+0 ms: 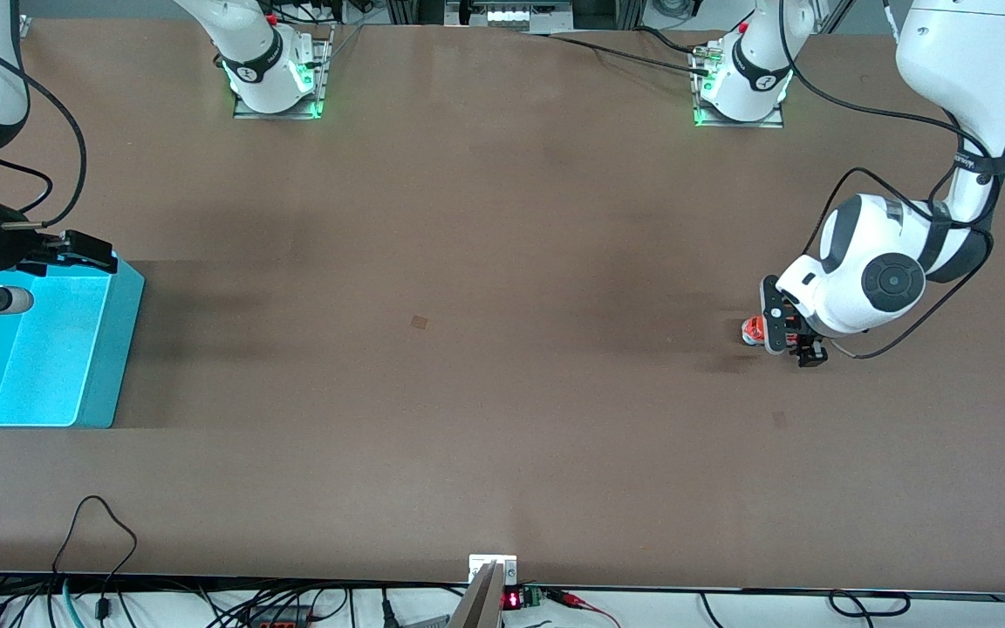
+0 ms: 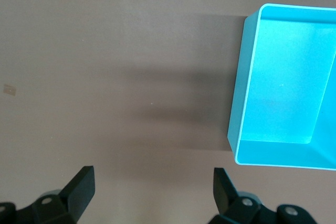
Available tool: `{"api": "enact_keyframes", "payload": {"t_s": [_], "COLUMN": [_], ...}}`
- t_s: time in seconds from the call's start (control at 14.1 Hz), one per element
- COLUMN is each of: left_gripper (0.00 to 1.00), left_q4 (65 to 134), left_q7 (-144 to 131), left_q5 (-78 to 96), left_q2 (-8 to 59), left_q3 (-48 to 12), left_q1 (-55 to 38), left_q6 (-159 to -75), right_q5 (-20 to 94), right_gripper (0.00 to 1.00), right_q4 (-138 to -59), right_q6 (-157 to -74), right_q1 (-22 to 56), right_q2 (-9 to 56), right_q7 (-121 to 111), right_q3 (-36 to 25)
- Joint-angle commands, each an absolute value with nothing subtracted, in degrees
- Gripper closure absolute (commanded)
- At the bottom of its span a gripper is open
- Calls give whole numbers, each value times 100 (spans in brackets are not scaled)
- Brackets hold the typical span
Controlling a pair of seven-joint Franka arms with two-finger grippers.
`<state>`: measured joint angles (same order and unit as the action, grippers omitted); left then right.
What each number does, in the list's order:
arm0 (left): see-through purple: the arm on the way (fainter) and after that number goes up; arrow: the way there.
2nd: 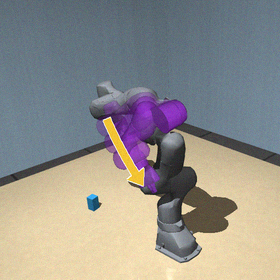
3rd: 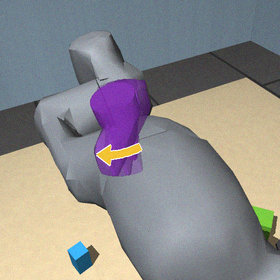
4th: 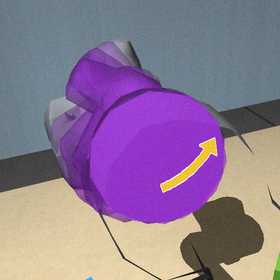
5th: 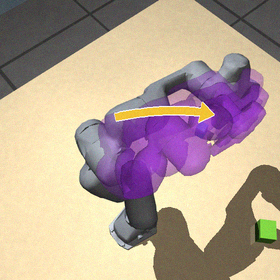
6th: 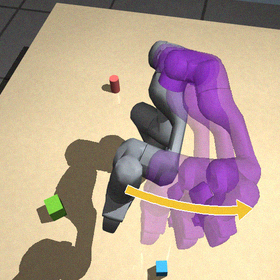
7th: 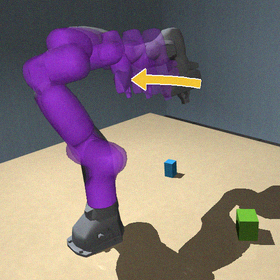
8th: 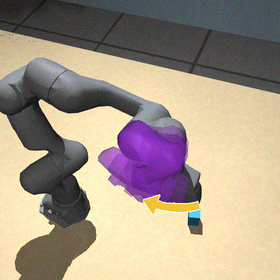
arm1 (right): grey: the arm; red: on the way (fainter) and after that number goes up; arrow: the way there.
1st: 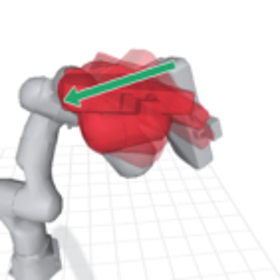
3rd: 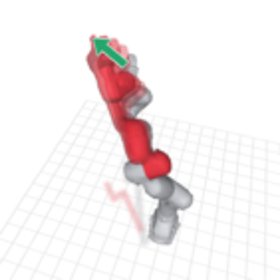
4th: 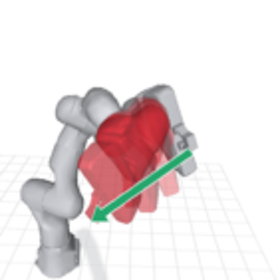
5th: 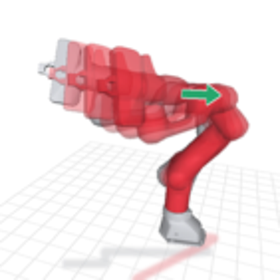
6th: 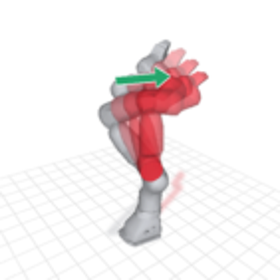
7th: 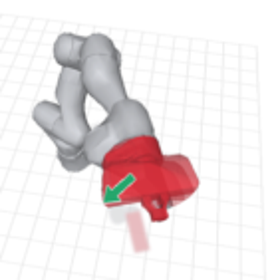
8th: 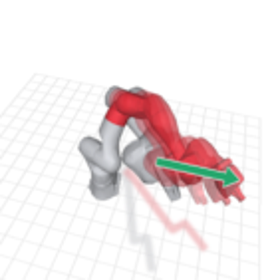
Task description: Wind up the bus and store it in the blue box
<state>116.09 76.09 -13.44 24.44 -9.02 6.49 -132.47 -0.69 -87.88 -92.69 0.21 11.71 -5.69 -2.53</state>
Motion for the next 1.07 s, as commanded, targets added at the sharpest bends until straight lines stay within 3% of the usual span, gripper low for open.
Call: {"api": "enact_keyframes", "payload": {"t_s": [0.0, 0.28, 0.36, 0.57, 0.71, 0.78, 1.0], "left_gripper": [0, 0, 4, 34, 64, 72, 77], "left_q4": [12093, 12129, 12138, 12138, 12129, 12120, 12094], "left_q7": [7725, 7795, 7900, 8016, 8016, 8007, 8007], "left_q5": [-1450, -1450, -1450, -1450, -1450, -1450, -1450], "left_q2": [2311, 2399, 2391, 2487, 2514, 2514, 2514], "left_q3": [-896, -896, -896, -896, -896, -896, -896], "left_q1": [747, 765, 765, 799, 826, 826, 817], "left_q6": [-13815, -13975, -13975, -13939, -13966, -13966, -13966], "right_q5": [-62, -62, -62, -62, -62, -62, -62], "right_gripper": [0, 0, 0, 0, 0, 0, 0], "right_q4": [-8824, -8824, -8824, -8824, -8824, -8824, -8824], "right_q6": [-9229, -9220, -9220, -9220, -9220, -9220, -9220], "right_q1": [18, 18, 18, 18, 18, 18, 18], "right_q2": [1134, 1134, 1134, 1134, 1134, 1134, 1134], "right_q7": [-633, -633, -642, -642, -642, -642, -633], "right_q3": [-246, -246, -246, -246, -246, -246, -246]}}
